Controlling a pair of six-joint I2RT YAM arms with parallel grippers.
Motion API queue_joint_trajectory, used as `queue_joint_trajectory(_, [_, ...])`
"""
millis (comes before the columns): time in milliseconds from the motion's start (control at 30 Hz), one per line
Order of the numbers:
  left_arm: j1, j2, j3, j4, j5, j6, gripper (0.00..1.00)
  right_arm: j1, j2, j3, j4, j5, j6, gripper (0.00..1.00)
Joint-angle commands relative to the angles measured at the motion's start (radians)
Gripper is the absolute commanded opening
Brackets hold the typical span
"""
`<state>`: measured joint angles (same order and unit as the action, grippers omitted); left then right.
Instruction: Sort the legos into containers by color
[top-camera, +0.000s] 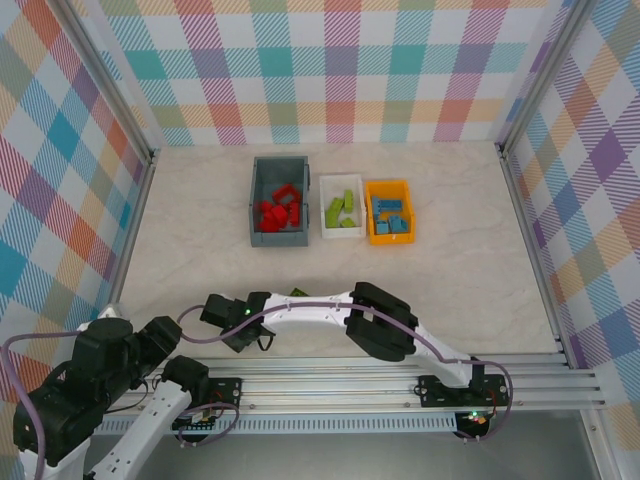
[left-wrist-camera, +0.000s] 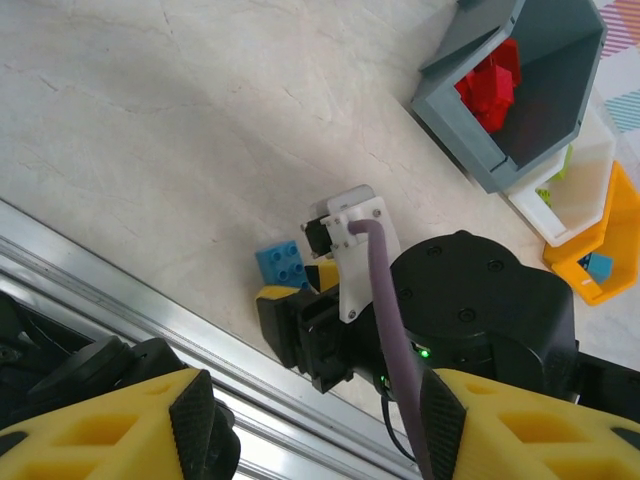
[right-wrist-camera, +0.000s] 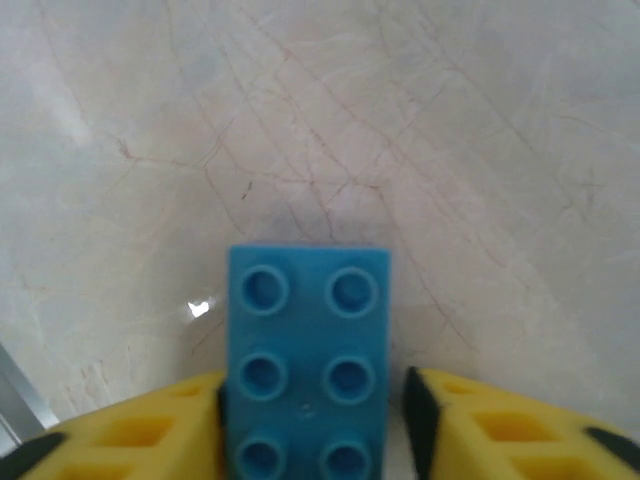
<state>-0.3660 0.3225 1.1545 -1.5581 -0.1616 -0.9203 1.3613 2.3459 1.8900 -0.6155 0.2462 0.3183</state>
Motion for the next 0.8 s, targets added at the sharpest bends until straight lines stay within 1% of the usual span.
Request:
queue_joint_trajectory(0, [-0.001,0.000,-0.002,-0.012,-0.012,-0.013,0.58,0.005,0.020,0.026,-0.057,0.041,0.026,0.39])
queue_joint_trajectory(133, [-0.001,0.001,-0.009,0.008,0.008,-0.014,0.58,0.005,-0.037,-0.015,-0.029,0.067,0.038,0.31])
queue_joint_trajectory(233, [-0.002,0.014,-0.024,0.066,0.067,0.004,0.59,-0.004,-0.133,-0.063,-0.015,0.110,0.043,0.29])
queue_joint_trajectory(333, [-0.002,0.047,-0.057,0.180,0.178,0.024,0.59,-0.049,-0.296,-0.161,0.009,0.136,0.063,0.29])
queue_joint_trajectory(433, [-0.001,0.099,-0.122,0.362,0.334,0.022,0.59,-0.135,-0.483,-0.306,0.026,0.139,0.092,0.29])
queue_joint_trajectory(500, [-0.001,0.153,-0.174,0.492,0.426,0.001,0.59,-0.223,-0.609,-0.404,0.026,0.124,0.108,0.30])
queue_joint_trajectory(567, [-0.003,0.222,-0.213,0.614,0.494,-0.017,0.59,-0.327,-0.712,-0.489,0.023,0.099,0.117,0.30])
queue_joint_trajectory(633, [-0.018,0.307,-0.229,0.736,0.525,-0.035,0.59,-0.448,-0.792,-0.556,0.025,0.068,0.113,0.30])
queue_joint_trajectory(700, [-0.076,0.419,-0.201,0.825,0.483,-0.032,0.59,-0.580,-0.837,-0.593,0.024,0.015,0.105,0.30])
queue_joint_trajectory(767, [-0.174,0.538,-0.140,0.873,0.394,0.002,0.59,-0.687,-0.836,-0.592,0.019,-0.023,0.094,0.30])
